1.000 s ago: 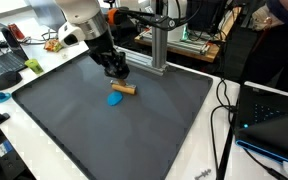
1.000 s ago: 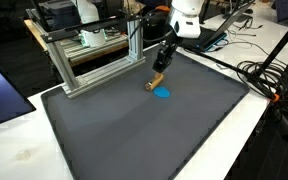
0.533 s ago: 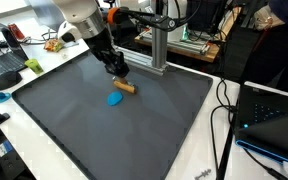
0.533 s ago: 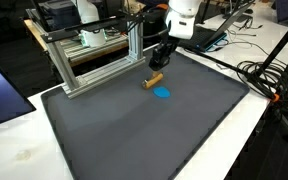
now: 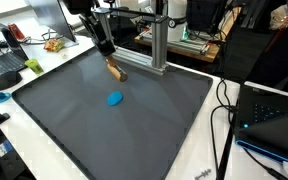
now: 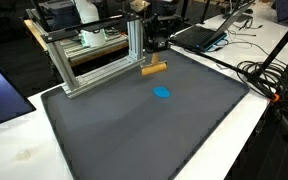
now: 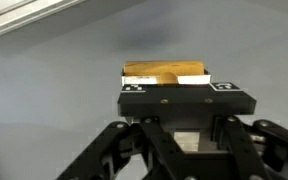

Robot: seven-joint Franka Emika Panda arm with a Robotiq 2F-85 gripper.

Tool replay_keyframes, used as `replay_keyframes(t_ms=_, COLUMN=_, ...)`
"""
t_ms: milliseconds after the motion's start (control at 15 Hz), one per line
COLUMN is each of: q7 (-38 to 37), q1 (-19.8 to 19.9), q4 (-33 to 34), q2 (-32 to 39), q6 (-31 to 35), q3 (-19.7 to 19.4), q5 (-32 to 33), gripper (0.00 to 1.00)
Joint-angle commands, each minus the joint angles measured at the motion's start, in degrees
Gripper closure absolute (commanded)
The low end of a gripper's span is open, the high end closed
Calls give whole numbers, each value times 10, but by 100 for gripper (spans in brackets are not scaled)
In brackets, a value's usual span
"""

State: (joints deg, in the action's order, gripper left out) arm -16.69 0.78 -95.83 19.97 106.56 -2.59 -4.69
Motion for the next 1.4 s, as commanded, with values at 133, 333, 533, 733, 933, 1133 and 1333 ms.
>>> replay_keyframes(t_ms=133, q7=-160, q1=-8, q4=1, q2=-37, q6=-21, q3=-14, q5=-30, gripper=78)
replay_keyframes(t_ms=333, q7=-267, q1=-22, q4=0, q2=-39, q6=-6, q3=-12, q5=-27, gripper=78)
replay_keyframes(t_ms=533, q7=-372, q1=-36, q4=-1, q2=-37, q6=11, q3=-9, q5=-25, gripper=78)
replay_keyframes(t_ms=733, q7=-464, q1=-44, q4=-14, q2=-35, q6=47, q3=-7, q5=-29, gripper=78)
replay_keyframes(t_ms=933, q7=-545, q1=-47, q4=-44, q2=-31, q6=105, q3=-8, q5=-29, gripper=78)
replay_keyframes(t_ms=1133, q7=-623, q1=-50, q4=-92, q2=-31, q6=192, q3=-13, q5=-17, gripper=78)
replay_keyframes(t_ms=1333, q7=-604, q1=-43, q4=-79, q2=-16, q6=178, q3=-6, q5=-11, gripper=53)
